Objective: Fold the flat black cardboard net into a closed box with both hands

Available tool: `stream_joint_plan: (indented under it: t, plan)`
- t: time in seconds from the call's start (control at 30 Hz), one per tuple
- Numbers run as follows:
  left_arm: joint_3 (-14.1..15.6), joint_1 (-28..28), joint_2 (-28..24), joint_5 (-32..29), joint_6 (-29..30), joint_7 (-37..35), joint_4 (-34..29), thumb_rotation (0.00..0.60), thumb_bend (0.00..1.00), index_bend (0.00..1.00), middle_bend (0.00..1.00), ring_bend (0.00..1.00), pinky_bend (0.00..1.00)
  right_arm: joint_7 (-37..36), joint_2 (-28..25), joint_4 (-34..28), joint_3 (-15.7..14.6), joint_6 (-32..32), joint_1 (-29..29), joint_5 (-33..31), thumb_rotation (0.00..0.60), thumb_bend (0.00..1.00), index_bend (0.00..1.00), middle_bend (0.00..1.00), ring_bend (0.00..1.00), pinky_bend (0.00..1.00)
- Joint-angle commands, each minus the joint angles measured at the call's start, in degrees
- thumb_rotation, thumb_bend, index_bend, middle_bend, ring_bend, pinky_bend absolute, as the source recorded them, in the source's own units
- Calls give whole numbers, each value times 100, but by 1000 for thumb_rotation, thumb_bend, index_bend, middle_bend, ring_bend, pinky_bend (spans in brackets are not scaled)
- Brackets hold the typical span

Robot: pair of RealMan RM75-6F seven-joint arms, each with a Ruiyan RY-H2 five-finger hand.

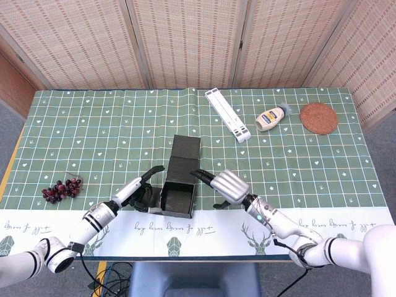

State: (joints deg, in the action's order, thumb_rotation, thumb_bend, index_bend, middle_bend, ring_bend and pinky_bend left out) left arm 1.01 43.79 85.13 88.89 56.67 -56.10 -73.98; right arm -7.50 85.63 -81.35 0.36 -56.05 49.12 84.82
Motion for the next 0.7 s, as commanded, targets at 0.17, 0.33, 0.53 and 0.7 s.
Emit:
stream_joint_plan:
  t: [0.17,0.33,0.53,0.7]
  plan:
    - [-85,-125,-164,1,219,106,-263,600,119,47,5,608,857,-630,-99,-266,204,703,-75,-620,600,106,0,121,747,1000]
    - [-115,-209,-308,47,386,150,-467,600,119,47,6,607,857,-1028,62,-82,385,1201,68,-854,600,106,0,124,747,1000]
    - [-86,-308,-500,124,513,200,-724,600,120,47,5,607,857,-1481,357,338,701,1709,334,-1001,600,106,0,122,747,1000]
    - [-64,-360,-581,137,527,210,-814,600,119,46,5,606,857,-1737,621,746,918,1954,566,-961,600,106,0,121,747,1000]
